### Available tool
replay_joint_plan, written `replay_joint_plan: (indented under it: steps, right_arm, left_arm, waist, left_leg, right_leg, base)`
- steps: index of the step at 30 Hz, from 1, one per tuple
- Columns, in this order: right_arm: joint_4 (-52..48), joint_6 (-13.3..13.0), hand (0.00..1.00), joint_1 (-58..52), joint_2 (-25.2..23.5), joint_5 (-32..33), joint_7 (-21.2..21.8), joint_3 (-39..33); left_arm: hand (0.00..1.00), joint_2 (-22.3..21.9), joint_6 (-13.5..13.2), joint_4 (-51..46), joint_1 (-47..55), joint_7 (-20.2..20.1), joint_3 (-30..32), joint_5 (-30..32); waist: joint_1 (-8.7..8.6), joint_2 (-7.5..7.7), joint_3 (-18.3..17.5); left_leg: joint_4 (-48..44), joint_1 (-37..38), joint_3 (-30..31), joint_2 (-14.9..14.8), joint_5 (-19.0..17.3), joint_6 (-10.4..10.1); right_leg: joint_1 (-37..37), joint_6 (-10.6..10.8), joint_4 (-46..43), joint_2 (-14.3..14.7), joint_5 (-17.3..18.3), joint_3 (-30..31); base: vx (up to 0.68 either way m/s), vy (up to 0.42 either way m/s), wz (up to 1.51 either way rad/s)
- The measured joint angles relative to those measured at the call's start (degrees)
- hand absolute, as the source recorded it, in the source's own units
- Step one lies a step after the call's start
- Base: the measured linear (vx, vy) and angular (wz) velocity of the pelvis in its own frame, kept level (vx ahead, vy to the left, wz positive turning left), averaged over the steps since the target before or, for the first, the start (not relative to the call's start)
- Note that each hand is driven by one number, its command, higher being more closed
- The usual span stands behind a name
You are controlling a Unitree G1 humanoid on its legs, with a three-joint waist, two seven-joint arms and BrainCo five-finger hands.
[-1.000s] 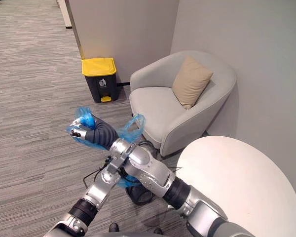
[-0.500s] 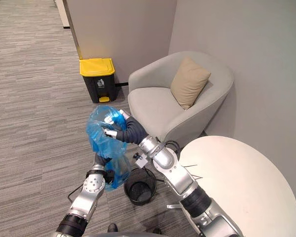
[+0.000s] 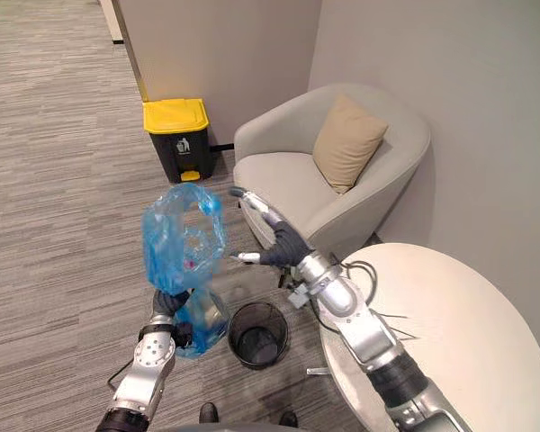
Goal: Gather rubbish on tea table into small bin, then transfer packed bag to large trash can.
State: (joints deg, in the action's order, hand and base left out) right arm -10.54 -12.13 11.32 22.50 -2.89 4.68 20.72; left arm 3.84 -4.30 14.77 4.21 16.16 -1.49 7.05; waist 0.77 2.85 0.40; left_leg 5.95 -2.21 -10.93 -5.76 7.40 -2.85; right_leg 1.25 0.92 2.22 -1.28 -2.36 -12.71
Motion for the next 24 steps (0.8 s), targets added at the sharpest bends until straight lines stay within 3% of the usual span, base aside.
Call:
replay_joint_plan:
  steps: [4,11,16,24]
  right_arm:
    - [0.0,-0.1,0.00,-5.2,-0.6,0.0,-0.2,-4.5]
    - [3.7,0.1,0.00,-14.5,-9.3,0.7,-1.0,-14.3]
    - [15.4,1.6,0.00,-18.3,-14.7,3.1,-0.8,-17.9]
    - [29.8,3.9,0.00,-18.7,-17.7,3.4,-0.9,-20.5]
  left_arm:
    - [1.00,-0.2,-0.1,0.0,1.1,-0.1,2.3,-0.4]
    - [1.00,-0.8,-0.1,0.7,4.5,-1.8,6.2,-1.2]
    - [1.00,-0.7,-0.1,4.8,6.3,-4.2,6.8,-1.4]
    - [1.00,-0.6,0.0,11.2,7.6,-7.6,8.7,-1.5]
  waist:
    - [-0.03,-0.78,0.2]
    - [-0.31,-1.42,0.2]
    - [-0.85,-1.46,0.3]
    - [-1.43,-2.43,0.9]
  left_leg:
    - [0.0,0.0,0.0,0.0,0.0,0.0]
    - [0.0,-0.1,0.2,-0.2,-0.3,-0.4]
    - [0.0,-0.5,1.0,0.0,-0.3,-0.4]
    - [0.0,-0.2,1.4,0.1,-0.5,-0.7]
  right_leg:
    - [0.0,0.0,0.0,0.0,0.1,0.0]
    - [0.0,0.0,0.5,0.0,0.0,-0.1]
    - [-0.1,0.0,1.0,0.0,0.0,-1.0]
    - [-1.1,0.0,1.6,0.1,0.0,-1.4]
  base:
    - [0.00,0.000,0.00]
    - [0.00,0.000,0.01]
    - [0.01,0.005,0.08]
    - [0.02,0.006,0.02]
